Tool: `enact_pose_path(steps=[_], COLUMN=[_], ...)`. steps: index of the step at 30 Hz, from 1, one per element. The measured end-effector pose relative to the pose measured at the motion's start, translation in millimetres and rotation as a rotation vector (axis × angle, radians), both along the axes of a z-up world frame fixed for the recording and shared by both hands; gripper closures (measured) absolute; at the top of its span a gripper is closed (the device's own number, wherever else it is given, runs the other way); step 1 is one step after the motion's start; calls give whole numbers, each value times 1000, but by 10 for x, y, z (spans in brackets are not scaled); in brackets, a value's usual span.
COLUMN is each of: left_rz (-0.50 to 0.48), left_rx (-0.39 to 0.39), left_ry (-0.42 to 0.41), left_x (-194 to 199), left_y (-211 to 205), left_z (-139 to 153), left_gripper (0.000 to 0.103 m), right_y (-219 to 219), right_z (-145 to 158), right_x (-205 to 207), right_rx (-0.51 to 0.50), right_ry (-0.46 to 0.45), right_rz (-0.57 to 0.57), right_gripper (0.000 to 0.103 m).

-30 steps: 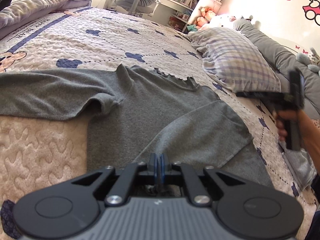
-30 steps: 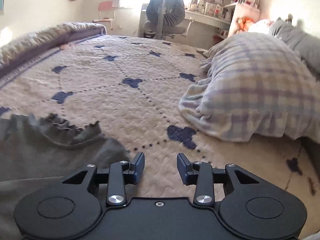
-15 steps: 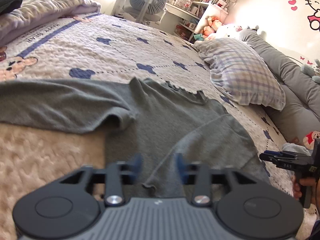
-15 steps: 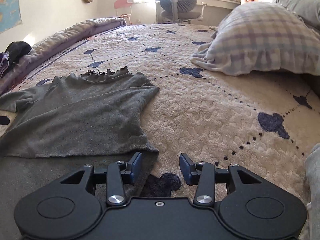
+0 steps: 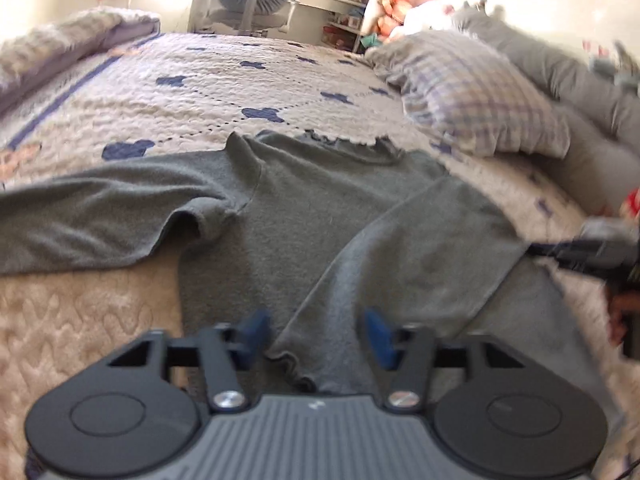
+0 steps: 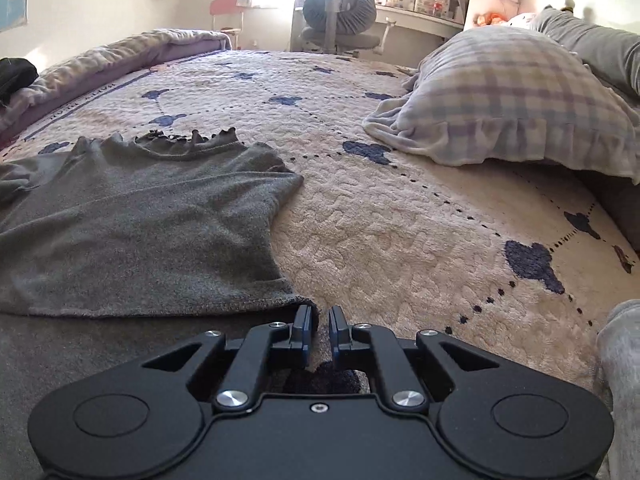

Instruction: Fold clothes

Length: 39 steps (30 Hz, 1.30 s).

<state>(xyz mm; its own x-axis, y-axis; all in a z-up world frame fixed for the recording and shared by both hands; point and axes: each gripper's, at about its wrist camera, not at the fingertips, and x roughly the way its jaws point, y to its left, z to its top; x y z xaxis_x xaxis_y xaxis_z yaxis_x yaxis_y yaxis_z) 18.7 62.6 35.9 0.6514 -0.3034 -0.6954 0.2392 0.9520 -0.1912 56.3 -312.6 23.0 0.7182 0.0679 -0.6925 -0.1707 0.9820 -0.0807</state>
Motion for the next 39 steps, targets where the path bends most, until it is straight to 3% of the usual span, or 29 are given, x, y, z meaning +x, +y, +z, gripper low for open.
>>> enact_pose_path(steps=[1,3,5,8,10,12,17,20,22,27,28,29,30,32,33,37,39], left_rz=[2,4,21,54,79,98,99,114,120,145,151,158,165,167,160,123,114], left_rx=[4,-28,-83,-148,-168,-172,-182,-176,-185,-202,-209,-222,-240,-298,-325,-325,-319], left_ry=[3,15,27,45,56,67,92,96,101,102,107,114,124,134,131,98,116], left_x=[0,6,11,23,41,57,66,77,81,85,87,90,93,89,75,-6,-23], left_y=[0,47,139,291,369,406,399,425,445,517,531,550,571,611,619,508,433], left_z=[-11,-3,28,49,45,24,-21,-29,-34,-9,-9,-10,-8,23,55,151,126], left_gripper=[77,90,91,91,91,91,91,90,90,89,87,78,58,32,26,25,33], right_y=[-17,-106,-170,-8,289,641,1592,2097,2361,2669,2694,2677,2660,2542,2461,2226,2196], right_z=[1,1,59,257,304,315,172,243,274,297,285,286,288,328,353,352,292], right_x=[-4,-6,-87,-376,-530,-635,-835,-1044,-1180,-1154,-1112,-1079,-1046,-1014,-1004,-932,-893], right_rx=[-8,-23,41,269,423,485,440,191,82,20,-4,-1,2,63,106,206,201], right_ry=[2,10,20,34,76,114,202,49,-14,-61,-66,-59,-52,-37,-29,14,55], right_rz=[-30,-125,-189,-121,-22,79,260,370,456,497,484,468,453,425,408,332,335], right_gripper=[95,94,89,85,73,71,71,71,71,72,79,98,98,98,98,98,98])
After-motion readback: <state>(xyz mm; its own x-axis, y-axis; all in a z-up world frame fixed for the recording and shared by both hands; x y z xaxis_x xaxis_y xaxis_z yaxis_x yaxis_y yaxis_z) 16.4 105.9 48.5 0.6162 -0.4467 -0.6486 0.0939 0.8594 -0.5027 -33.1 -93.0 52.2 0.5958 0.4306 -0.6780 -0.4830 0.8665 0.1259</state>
